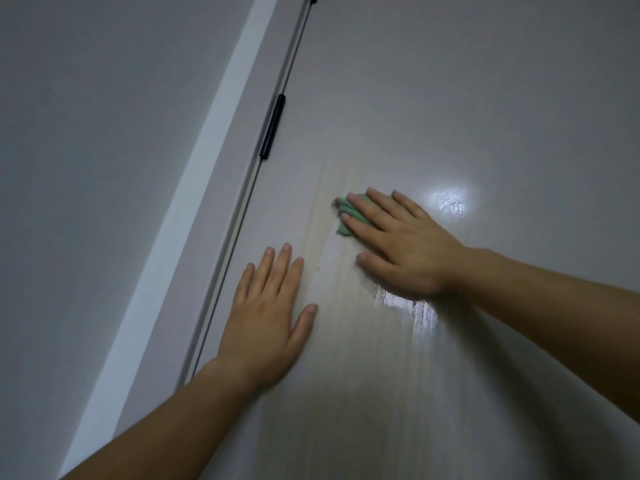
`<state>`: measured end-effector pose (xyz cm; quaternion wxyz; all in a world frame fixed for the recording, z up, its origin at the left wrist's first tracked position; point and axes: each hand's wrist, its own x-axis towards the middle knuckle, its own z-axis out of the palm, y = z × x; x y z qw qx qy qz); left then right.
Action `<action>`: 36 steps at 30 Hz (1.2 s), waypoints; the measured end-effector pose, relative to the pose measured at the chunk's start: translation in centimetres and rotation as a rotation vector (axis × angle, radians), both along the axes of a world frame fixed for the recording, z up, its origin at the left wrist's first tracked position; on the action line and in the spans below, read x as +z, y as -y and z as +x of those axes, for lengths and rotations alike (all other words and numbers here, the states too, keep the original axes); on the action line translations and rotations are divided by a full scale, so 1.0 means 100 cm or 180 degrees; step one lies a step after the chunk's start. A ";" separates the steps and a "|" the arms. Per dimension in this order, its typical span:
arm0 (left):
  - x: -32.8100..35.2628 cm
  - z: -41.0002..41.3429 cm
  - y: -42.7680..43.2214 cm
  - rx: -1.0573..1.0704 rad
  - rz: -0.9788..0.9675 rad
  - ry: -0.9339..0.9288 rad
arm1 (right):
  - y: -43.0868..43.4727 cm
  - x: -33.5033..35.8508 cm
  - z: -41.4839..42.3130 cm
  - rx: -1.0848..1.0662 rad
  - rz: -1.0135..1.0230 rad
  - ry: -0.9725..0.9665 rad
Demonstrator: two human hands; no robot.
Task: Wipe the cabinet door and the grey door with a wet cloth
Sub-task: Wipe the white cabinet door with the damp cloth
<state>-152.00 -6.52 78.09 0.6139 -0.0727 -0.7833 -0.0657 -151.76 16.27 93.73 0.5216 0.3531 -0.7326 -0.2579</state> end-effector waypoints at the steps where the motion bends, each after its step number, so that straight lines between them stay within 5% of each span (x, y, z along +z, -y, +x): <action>1: -0.002 -0.001 0.003 -0.0039 -0.0031 -0.0020 | 0.000 0.007 0.000 -0.0010 0.0004 -0.0013; 8: -0.008 -0.004 0.018 -0.0223 -0.0129 -0.0066 | 0.053 0.094 -0.007 -0.0095 -0.1252 -0.0152; 15: -0.007 -0.005 0.017 -0.0176 -0.0163 -0.0042 | 0.062 0.045 -0.004 -0.0032 0.0189 -0.0178; 20: -0.008 -0.005 0.015 -0.0170 -0.0151 -0.0050 | 0.084 0.108 -0.005 -0.0139 -0.1112 -0.0147; 27: -0.006 -0.005 0.018 -0.0171 -0.0173 -0.0025 | 0.103 0.050 -0.003 0.0008 0.0429 -0.0218; 32: -0.006 0.002 0.015 -0.0140 -0.0203 0.0113 | 0.140 0.104 0.000 -0.0138 -0.0767 -0.0100; 36: -0.007 0.000 0.020 -0.0100 -0.0238 0.0088 | 0.138 0.067 -0.001 0.0030 -0.0194 -0.0076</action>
